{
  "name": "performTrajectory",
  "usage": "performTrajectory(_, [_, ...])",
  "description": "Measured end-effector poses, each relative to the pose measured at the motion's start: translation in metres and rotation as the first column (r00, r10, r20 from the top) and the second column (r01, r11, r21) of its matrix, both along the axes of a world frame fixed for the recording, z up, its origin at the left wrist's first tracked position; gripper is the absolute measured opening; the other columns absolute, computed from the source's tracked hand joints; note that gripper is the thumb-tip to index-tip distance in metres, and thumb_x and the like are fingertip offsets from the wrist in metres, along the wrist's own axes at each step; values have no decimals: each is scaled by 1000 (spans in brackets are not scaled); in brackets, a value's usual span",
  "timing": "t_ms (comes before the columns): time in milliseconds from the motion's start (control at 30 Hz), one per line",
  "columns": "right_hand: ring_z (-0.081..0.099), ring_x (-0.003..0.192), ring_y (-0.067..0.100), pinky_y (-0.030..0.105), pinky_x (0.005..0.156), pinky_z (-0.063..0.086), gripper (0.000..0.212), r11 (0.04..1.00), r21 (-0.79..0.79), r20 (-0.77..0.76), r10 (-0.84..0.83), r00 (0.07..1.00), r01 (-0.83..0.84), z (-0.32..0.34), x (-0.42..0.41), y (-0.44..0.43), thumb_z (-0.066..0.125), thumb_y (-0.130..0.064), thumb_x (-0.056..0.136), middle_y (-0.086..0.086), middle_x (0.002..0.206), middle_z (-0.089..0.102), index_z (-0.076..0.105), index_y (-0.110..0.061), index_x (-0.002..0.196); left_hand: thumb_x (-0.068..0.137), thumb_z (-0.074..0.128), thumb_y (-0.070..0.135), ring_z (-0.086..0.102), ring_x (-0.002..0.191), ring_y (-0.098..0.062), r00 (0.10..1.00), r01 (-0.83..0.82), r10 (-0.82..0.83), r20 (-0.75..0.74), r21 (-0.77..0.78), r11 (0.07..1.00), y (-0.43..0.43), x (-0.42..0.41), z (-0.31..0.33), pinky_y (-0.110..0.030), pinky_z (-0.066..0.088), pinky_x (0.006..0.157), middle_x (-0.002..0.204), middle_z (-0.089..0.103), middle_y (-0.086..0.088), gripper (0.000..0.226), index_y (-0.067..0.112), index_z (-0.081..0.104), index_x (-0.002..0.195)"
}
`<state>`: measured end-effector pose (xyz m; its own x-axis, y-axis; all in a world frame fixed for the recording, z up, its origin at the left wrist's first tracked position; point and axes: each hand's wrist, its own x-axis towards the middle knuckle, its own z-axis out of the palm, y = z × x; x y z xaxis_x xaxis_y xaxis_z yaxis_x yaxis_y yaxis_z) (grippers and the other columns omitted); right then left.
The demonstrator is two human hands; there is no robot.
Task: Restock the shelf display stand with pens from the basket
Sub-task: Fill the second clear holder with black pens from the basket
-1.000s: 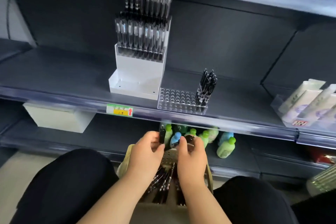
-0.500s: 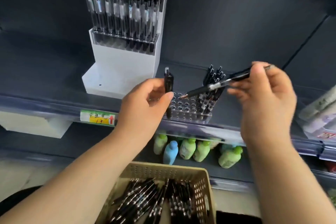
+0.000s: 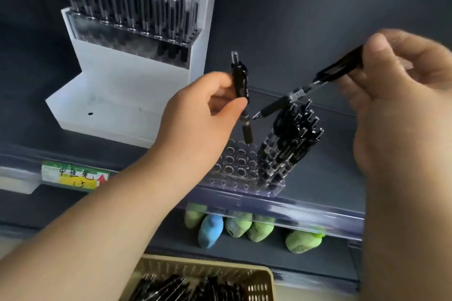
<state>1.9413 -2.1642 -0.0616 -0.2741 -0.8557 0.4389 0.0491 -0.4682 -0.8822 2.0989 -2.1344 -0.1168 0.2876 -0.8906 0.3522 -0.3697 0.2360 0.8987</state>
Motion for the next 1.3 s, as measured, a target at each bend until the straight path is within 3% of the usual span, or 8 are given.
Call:
performTrajectory(100, [59, 69, 6, 22, 70, 55, 10, 994, 1, -267, -104, 958, 108, -2, 1, -4, 68, -23, 82, -12, 65, 58, 67, -29, 75, 85, 65, 17, 66, 80, -3, 999, 2, -2, -35, 18, 1000, -4, 3, -1, -23, 53, 82, 83, 68, 15, 15, 30, 64, 92])
performTrajectory(200, [52, 59, -4, 6, 59, 40, 12, 989, -8, -574, -128, 809, 151, -9, 6, -7, 66, -24, 84, -18, 63, 59, 64, -35, 78, 85, 65, 17, 66, 84, -6, 999, 7, -6, -44, 22, 1000, -6, 6, -4, -32, 54, 85, 86, 69, 12, 14, 28, 65, 93])
performTrajectory(300, [53, 64, -4, 1, 60, 39, 12, 988, 26, -694, -92, 714, 152, -17, 12, -4, 63, -25, 86, -21, 71, 58, 63, -36, 87, 85, 65, 18, 67, 85, -8, 998, 12, -10, -65, 29, 1000, -5, 5, -9, -35, 54, 86, 87, 70, 11, 14, 30, 65, 92])
performTrajectory(600, [51, 68, -8, -3, 63, 35, 17, 988, 1, -787, -93, 609, 153, -12, 16, -6, 56, -22, 90, -27, 71, 51, 68, -30, 99, 85, 65, 20, 65, 83, 1, 998, 38, -36, -42, 44, 998, -5, -2, -12, -21, 52, 84, 85, 68, 16, 14, 29, 65, 96])
performTrajectory(833, [50, 65, -8, -3, 59, 33, 20, 986, -3, -792, -104, 601, 166, -14, 20, -8, 52, -23, 92, -27, 72, 49, 67, -31, 103, 86, 65, 16, 66, 82, -5, 997, 54, -53, -62, 24, 998, -5, -3, -16, -31, 54, 85, 85, 69, 13, 17, 33, 64, 91])
performTrajectory(1000, [51, 73, -1, 13, 71, 39, 23, 979, -23, -805, -138, 577, 202, -15, 19, -8, 50, -24, 92, -21, 80, 53, 66, -31, 108, 86, 65, 15, 67, 84, -7, 996, 56, -55, -73, 13, 998, -5, -4, -18, -33, 54, 86, 85, 69, 12, 20, 34, 64, 91])
performTrajectory(1300, [51, 83, 1, 15, 78, 39, 25, 967, -33, -797, -178, 577, 253, -19, 17, -12, 48, -24, 93, -15, 92, 56, 65, -30, 110, 87, 64, 15, 67, 83, -7, 998, 23, -24, -64, -12, 1000, -9, -1, -16, -28, 54, 85, 84, 68, 12, 16, 30, 65, 94])
